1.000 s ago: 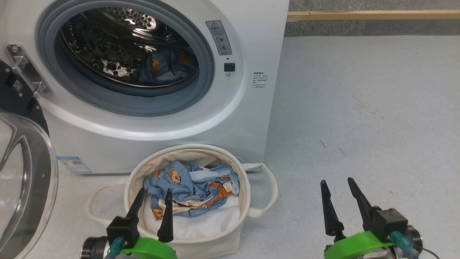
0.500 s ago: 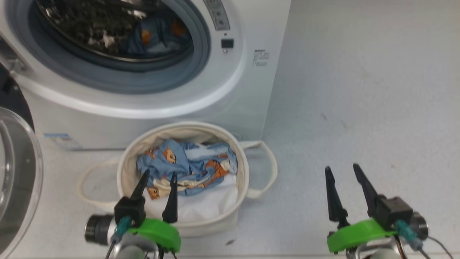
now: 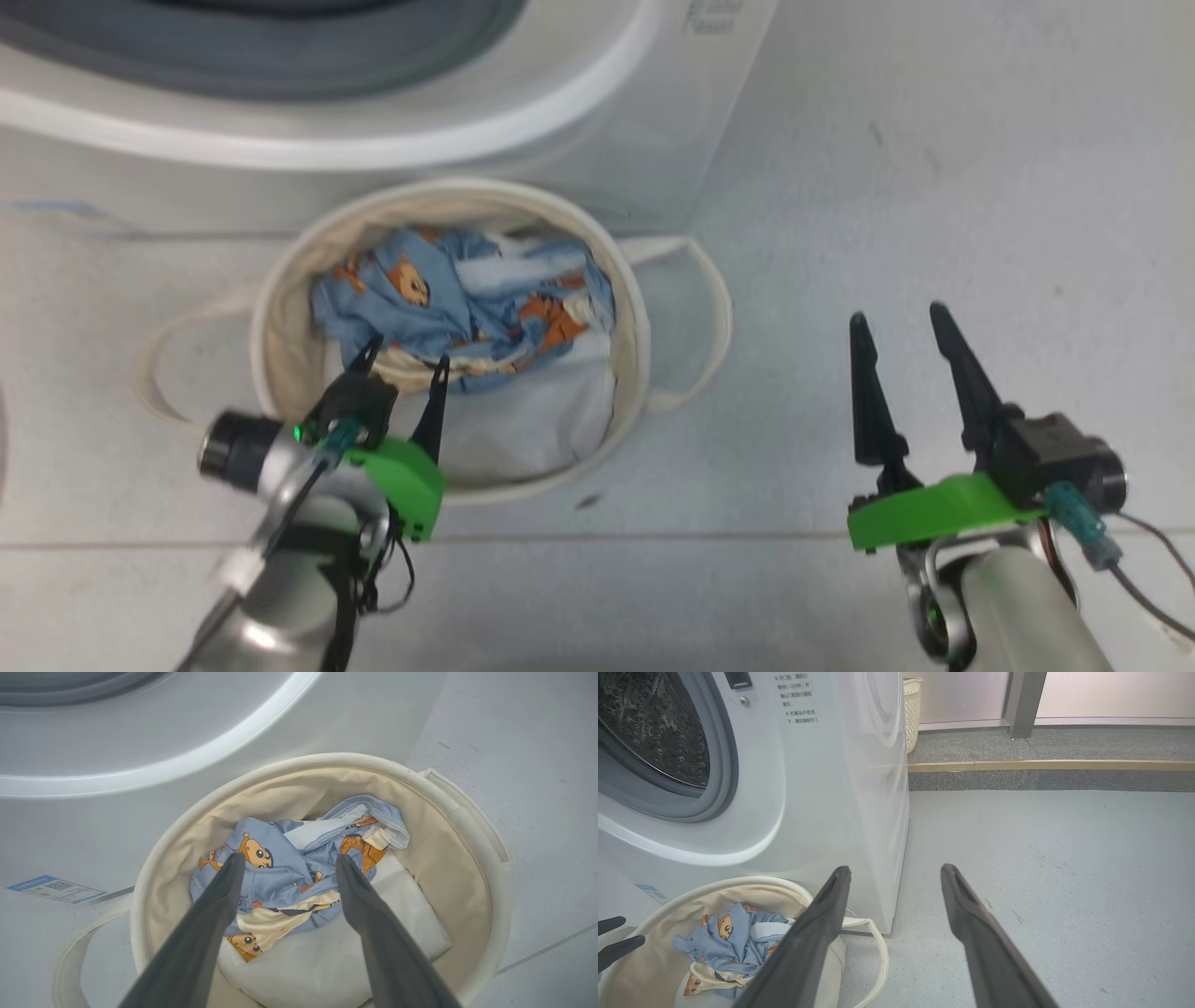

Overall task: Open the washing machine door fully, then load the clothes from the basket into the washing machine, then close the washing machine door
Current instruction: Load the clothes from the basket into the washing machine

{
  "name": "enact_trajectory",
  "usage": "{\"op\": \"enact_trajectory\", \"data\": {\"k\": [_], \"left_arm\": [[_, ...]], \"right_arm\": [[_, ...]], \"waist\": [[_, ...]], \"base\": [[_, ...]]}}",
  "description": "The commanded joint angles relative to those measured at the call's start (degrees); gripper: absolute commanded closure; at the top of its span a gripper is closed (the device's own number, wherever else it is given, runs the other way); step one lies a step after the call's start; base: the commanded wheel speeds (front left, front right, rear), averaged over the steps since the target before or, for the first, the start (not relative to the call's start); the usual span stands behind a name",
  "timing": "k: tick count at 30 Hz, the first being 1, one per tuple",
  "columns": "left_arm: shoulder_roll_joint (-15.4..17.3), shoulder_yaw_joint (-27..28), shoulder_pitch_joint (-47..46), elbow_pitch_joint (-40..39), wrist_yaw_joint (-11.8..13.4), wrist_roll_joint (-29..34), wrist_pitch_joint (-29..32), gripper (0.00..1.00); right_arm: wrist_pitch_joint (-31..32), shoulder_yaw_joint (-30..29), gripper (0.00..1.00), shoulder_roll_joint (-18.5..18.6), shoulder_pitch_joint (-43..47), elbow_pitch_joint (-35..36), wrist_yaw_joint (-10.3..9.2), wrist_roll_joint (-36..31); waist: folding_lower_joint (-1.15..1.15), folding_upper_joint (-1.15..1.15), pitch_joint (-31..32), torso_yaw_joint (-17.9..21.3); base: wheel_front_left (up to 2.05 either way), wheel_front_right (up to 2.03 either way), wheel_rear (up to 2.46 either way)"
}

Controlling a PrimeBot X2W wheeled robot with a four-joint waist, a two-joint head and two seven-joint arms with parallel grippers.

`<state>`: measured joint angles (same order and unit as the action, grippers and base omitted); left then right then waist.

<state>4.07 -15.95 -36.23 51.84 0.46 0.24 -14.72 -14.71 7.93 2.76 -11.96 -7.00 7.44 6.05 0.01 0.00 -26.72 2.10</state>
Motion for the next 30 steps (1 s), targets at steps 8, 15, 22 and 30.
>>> {"op": "enact_trajectory", "data": {"k": [8, 15, 22, 30], "left_arm": [[1.6, -1.8, -12.4, 9.6, 0.0, 2.8, -0.3, 0.00], [0.6, 0.9, -22.9, 19.5, 1.0, -0.6, 2.3, 0.00], [-0.1, 1.5, -28.8, 21.4, 1.4, -2.4, 5.4, 0.00], [-0.6, 0.2, -30.8, 22.0, 5.2, -2.3, 15.6, 0.00]], "right_arm": [[-0.3, 1.5, 0.00, 0.1, -2.5, 2.6, 0.05, -0.4], [-0.3, 1.5, 0.00, 0.1, -4.1, 3.6, 0.05, 1.0], [-0.3, 1.9, 0.00, 0.1, -5.0, 3.2, 0.05, 0.4], [-0.3, 3.1, 0.00, 0.1, -5.6, 4.0, 0.05, 0.9]], "waist": [[-0.01, 0.00, -12.7, 1.4], [-0.01, 0.00, -18.8, 2.5], [-0.01, 0.00, -22.1, 2.7], [-0.01, 0.00, -24.2, 3.5]], "base": [[0.00, 0.00, 0.00], [0.00, 0.00, 0.00], [0.00, 0.00, 0.00], [0.00, 0.00, 0.00]]}}
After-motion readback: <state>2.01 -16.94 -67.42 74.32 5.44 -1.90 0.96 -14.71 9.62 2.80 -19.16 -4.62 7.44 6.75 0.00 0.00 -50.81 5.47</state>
